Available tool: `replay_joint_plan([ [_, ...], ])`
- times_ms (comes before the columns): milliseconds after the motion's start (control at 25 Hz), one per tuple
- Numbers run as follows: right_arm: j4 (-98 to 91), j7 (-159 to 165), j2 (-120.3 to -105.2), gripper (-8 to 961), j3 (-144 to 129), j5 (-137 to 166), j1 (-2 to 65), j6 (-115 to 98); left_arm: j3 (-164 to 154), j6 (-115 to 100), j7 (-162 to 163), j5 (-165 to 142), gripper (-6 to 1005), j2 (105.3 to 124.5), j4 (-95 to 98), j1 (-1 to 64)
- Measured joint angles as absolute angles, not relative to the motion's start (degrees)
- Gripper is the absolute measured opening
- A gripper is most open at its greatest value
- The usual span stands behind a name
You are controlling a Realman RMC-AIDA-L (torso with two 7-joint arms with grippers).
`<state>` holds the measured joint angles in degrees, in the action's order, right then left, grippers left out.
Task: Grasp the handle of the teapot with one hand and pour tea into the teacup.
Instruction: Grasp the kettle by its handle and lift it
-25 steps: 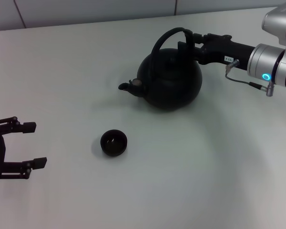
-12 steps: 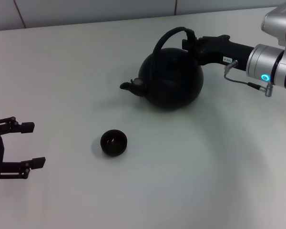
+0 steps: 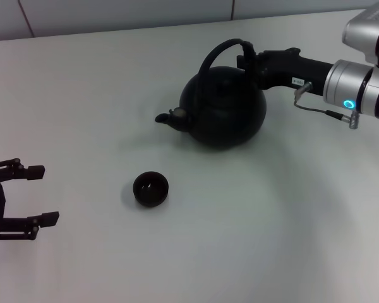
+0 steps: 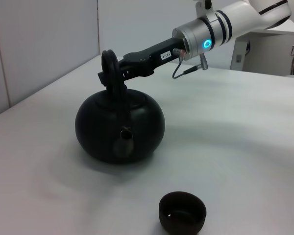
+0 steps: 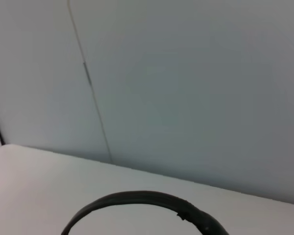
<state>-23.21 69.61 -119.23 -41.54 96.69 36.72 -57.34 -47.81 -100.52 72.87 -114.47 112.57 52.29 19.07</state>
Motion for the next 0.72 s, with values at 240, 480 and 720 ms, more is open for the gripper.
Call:
replay_joint_plan([
  [240, -26.54, 70.35, -119.29, 124, -47.89, 96.66, 36.45, -57.36, -47.81, -99.23, 72.86, -114.72, 860, 112.87, 52.29, 19.07],
  [480, -32.59, 74.00, -119.35, 120, -54.31, 96.95, 34.92, -57.45, -47.81, -99.23, 72.96, -114.73, 860, 112.97, 52.29, 19.00],
  [720, -40.03, 77.33, -119.44, 117, -60.07, 97.05, 31.76, -57.45, -47.81, -99.23, 73.03, -114.72, 860, 113.13, 52.29, 18.98],
])
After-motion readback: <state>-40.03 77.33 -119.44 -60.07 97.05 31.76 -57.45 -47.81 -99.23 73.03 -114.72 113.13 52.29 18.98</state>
